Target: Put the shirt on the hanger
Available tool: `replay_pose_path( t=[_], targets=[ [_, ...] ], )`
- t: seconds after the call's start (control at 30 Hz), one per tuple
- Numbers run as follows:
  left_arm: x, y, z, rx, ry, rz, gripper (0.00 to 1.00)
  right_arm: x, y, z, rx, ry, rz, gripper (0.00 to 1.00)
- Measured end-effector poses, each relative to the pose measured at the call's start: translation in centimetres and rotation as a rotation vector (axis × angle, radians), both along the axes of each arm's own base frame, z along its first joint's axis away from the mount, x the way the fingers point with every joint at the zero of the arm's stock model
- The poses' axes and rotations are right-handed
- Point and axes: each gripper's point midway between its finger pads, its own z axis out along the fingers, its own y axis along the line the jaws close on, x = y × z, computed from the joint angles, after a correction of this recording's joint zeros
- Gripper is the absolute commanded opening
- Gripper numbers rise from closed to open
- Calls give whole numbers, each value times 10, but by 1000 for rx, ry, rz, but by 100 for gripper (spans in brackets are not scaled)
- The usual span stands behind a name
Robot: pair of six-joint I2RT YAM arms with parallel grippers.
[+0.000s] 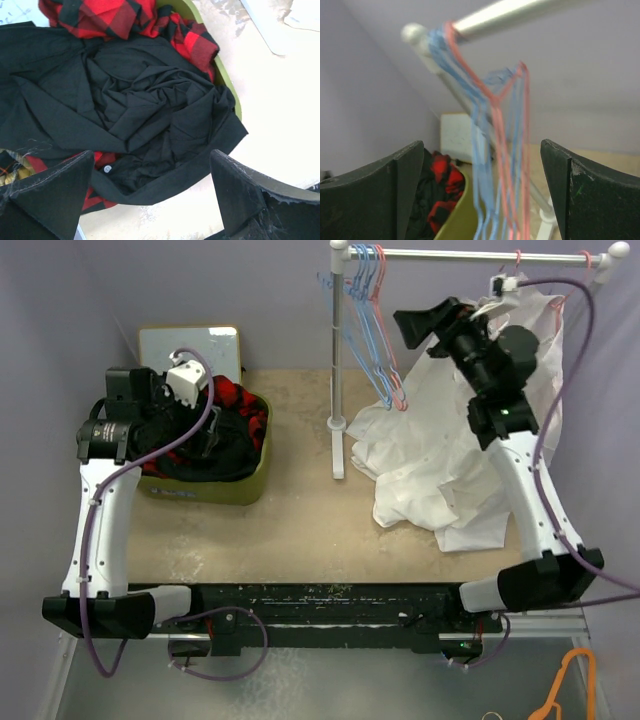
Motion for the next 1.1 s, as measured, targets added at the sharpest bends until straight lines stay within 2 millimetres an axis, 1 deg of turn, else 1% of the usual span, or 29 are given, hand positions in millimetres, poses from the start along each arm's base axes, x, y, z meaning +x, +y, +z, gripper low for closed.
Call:
replay_pose_path(
  t=[0.07, 0.13, 0.17, 0.23, 0.33, 0.47, 0.53, 0.6, 0.7, 0.83, 0.93, 1.0, 1.1],
  targets=[
    [1, 7, 0, 1, -7, 18, 100, 30, 3, -42, 6, 99, -52, 99],
    [1, 12, -3, 7, -5, 31, 100, 48, 0, -69, -2, 157, -107, 100],
    [1, 15, -4, 10, -3, 38, 100, 57, -5, -78, -12, 172, -143, 100],
    [1, 20, -9, 21, 2, 50, 100, 69, -16, -82, -30, 172, -204, 99],
    [3, 25, -15, 34, 9, 63, 100, 81, -33, -71, -46, 136, -295, 100],
    [5, 29, -16, 48, 4, 77, 100, 88, -56, -68, -53, 112, -423, 100],
    [8, 32, -18, 61, -5, 84, 100, 92, -66, -72, -65, 114, -484, 99],
    [10, 35, -23, 76, 0, 91, 100, 102, -75, -83, -94, 122, -537, 99],
    [9, 38, -28, 77, 13, 100, 100, 118, -83, -106, -146, 156, -590, 100],
    [9, 46, -27, 59, 8, 119, 100, 141, -96, -148, -200, 222, -632, 100],
    [9, 50, -27, 51, 8, 128, 100, 150, -117, -177, -219, 277, -689, 99],
    [9, 50, -27, 47, 8, 126, 100, 152, -133, -188, -227, 299, -731, 100],
    [9, 49, -27, 41, 9, 124, 100, 151, -157, -187, -222, 303, -801, 100]
  ],
)
